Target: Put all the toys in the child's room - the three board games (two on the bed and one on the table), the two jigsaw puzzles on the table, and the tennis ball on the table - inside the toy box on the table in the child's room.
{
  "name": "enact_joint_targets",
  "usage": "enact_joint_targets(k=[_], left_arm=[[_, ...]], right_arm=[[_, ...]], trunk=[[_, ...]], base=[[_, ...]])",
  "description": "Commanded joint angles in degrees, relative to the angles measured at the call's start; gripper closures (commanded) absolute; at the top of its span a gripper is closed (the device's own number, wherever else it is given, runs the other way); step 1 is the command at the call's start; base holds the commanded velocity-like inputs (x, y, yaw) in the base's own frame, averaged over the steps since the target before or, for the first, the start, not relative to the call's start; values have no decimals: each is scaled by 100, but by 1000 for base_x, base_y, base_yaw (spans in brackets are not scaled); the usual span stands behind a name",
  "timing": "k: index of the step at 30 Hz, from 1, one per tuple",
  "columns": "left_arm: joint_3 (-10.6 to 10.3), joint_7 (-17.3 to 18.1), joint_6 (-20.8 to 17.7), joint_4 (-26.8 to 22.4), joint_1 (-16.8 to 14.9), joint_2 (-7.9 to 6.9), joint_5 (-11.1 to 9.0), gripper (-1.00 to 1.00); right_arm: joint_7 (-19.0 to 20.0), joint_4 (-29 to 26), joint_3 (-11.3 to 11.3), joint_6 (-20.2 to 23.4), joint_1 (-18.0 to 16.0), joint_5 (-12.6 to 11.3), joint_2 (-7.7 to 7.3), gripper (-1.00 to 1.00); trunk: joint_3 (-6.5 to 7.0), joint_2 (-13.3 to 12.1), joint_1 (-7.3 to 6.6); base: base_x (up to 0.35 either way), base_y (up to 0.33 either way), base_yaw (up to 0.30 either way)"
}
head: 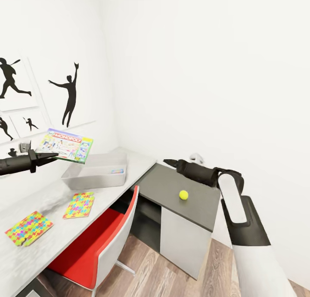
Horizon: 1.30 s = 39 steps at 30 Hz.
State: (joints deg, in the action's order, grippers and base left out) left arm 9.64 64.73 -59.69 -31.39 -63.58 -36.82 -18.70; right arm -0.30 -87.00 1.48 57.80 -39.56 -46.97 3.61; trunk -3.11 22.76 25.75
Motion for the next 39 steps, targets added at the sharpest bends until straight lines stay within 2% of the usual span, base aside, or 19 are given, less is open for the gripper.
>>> enact_joint_targets(k=[1, 3, 4, 6, 8, 11, 15, 16, 18, 22, 26, 31, 35, 39], left_arm=[[6, 29, -13, 2, -7, 34, 21, 100], [-1, 23, -2, 1, -9, 111, 24, 100], [-2, 21, 0, 1, -8, 131, 28, 100], [-12, 14, 13, 1, -8, 197, 37, 100], [-28, 4, 19, 1, -6, 242, 56, 100], [-45, -8, 19, 6, -8, 367, 70, 100], [-51, -126, 14, 15, -12, 560, 73, 100], [-49, -265, 13, 23, -16, 645, 70, 100], [-29, -593, 12, 34, -22, 809, 60, 100], [16, -1628, 11, 43, -38, 1192, -14, 100], [26, -2095, 24, 48, -89, 1434, -134, 100], [41, -2257, 27, 51, -104, 1533, -176, 100], [302, -2290, 28, 46, -110, 1555, -179, 100], [447, -2293, 28, 44, -110, 1562, -184, 100]], right_arm=[[-360, 237, -5, 89, -382, 0, 110, -100], [-960, 911, -6, 141, -963, -18, 282, -100], [-1090, 1127, -7, 150, -1090, -19, 315, -100], [-1470, 2013, -17, 189, -1458, -28, 371, -100], [-1621, 2534, -34, 202, -1612, -31, 368, -100], [-1691, 2740, -19, 200, -1680, -31, 367, -100], [-1711, 2806, -28, 202, -1705, -31, 357, -100], [-1714, 2814, -28, 198, -1708, -31, 355, -100], [-1716, 2821, -16, 191, -1710, -31, 356, -100], [-1726, 2672, -8, 184, -1697, -31, 354, -100], [-1727, 2211, -4, 216, -1599, -31, 352, -100], [-1735, 1835, 6, 220, -1589, -31, 360, -100], [-1732, 1759, 1, 220, -1590, -36, 350, -100], [-1728, 1744, -1, 220, -1590, -39, 344, -100]], trunk=[[-15, 16, 3], [-15, 16, 3], [-15, 16, 3], [-15, 16, 3], [-15, 16, 3], [-15, 16, 3], [-15, 16, 3], [-15, 16, 3], [-15, 16, 3], [-15, 16, 3], [-15, 16, 3], [-15, 16, 3], [-15, 16, 3], [-14, 16, 3]], base=[[5, 0, 0], [3, 0, 0], [2, 0, 0], [1, 0, 0], [0, 0, 0], [0, 0, 0], [0, 0, 0], [0, 0, 16], [0, 0, 114], [0, 0, 234], [0, 0, 282], [0, 0, 291], [0, 0, 190], [24, 0, 35]])
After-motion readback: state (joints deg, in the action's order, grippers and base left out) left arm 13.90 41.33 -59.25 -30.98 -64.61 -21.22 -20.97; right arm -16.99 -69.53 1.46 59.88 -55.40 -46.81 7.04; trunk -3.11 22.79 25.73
